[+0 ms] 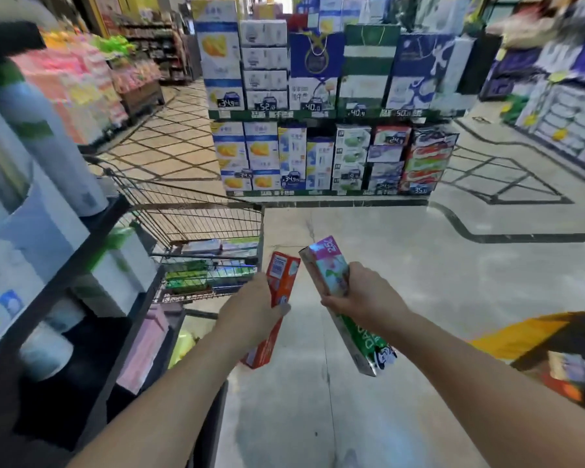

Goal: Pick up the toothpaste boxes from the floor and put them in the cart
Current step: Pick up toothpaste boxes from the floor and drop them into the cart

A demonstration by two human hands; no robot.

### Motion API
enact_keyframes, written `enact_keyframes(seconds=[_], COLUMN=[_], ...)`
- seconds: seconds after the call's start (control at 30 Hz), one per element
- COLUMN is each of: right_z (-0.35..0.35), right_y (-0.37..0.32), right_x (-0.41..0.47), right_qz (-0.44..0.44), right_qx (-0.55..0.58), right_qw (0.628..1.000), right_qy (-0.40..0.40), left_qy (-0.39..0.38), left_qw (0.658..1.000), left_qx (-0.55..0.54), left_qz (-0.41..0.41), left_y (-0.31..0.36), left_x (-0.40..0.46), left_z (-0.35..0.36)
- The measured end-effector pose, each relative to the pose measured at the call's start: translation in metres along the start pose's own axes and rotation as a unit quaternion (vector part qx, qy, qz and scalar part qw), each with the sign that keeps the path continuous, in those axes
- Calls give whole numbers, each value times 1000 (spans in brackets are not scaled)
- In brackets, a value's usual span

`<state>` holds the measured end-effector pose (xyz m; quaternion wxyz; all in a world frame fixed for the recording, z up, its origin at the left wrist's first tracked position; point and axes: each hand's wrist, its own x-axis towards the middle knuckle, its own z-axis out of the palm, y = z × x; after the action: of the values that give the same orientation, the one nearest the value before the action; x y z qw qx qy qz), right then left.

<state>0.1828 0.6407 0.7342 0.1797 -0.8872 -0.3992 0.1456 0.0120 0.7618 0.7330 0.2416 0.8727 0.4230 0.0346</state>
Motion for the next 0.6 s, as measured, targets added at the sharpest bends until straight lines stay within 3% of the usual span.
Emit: enact_keyframes(seconds=[0.37,0.6], right_z=[-27,-15], right_y=[5,-25], right_x=[242,373], right_qz=[-45,-73], right_qx=[-2,-1], right_qw=[998,994], right_qy=[-47,-87], left_qy=[15,19], left_qw=[998,994], left_qx=[-10,-46], left_qz=[-67,-102], left_y=[31,11], left_x=[222,333], left_z=[-13,-31])
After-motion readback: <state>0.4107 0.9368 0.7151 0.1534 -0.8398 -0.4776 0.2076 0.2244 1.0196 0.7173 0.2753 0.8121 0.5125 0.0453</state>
